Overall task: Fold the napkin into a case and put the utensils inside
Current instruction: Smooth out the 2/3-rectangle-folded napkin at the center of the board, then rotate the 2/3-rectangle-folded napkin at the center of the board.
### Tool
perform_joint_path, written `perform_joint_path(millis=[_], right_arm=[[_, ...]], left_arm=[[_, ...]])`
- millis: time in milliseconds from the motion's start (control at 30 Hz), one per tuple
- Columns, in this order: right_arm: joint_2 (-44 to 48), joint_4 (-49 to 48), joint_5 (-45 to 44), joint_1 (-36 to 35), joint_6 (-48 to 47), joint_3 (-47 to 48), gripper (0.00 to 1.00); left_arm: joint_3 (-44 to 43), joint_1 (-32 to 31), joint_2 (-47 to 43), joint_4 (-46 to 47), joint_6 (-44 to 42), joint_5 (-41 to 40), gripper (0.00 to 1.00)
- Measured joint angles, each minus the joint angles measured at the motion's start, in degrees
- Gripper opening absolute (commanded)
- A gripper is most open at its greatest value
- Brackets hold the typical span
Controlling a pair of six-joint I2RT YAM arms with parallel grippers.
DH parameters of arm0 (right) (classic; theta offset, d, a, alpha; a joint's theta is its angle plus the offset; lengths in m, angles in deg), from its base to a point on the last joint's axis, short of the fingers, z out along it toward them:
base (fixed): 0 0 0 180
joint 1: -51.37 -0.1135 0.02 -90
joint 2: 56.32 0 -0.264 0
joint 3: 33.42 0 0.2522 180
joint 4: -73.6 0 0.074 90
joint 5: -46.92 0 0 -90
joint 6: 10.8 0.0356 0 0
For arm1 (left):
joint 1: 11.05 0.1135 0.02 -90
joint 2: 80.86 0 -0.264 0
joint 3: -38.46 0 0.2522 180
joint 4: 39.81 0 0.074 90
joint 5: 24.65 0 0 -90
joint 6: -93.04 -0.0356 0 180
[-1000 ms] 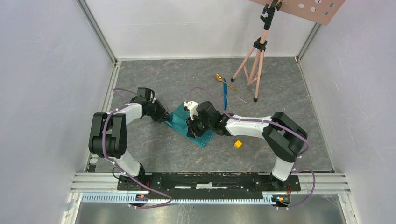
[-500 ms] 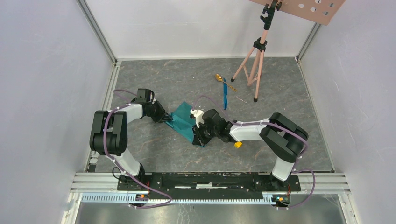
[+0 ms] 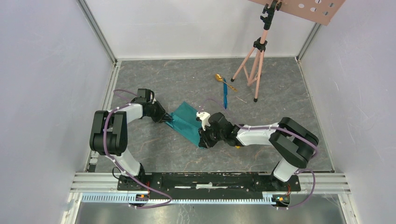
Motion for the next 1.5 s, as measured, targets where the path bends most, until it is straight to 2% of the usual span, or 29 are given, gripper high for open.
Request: perform_joint_path(millis=[200,433,767,1100,1333,1400,1500], right_arm=[[2.64,-2.36,-1.55,-0.66,0.5,-3.93,0.26],[5.77,3.76,-4.33,-0.55,-0.81,-2.86,0.34],[4.59,5.07,-3.52,5.09,-1.53,2.95,0.38],[-0.31,4.87,-2.56,7.63,-1.6,4.55,0.33],[-0.87,-1.9,-0.68,6.75,2.34,-0.33,0.32],[-0.81,-3.98,-0.68,5.84,3.65,-1.33,0.32],[-0.63,-4.76,-0.37,4.04,5.03,-1.81,0.33]], left_arm=[[0.0,0.0,0.07,0.02,0.0,0.04,0.23],[-0.04,0.0,-0.87,-0.66,-0.02,0.96,0.33],[-3.06,0.0,-3.17,-2.54,0.0,3.74,0.32],[-5.53,0.0,4.68,-1.14,0.02,4.04,0.33],[-8.79,-1.27,7.1,-1.42,0.02,3.28,0.35],[-9.99,-2.05,7.89,-1.4,0.02,2.73,0.38],[-11.02,-3.06,8.0,-2.14,-0.02,1.88,0.48]])
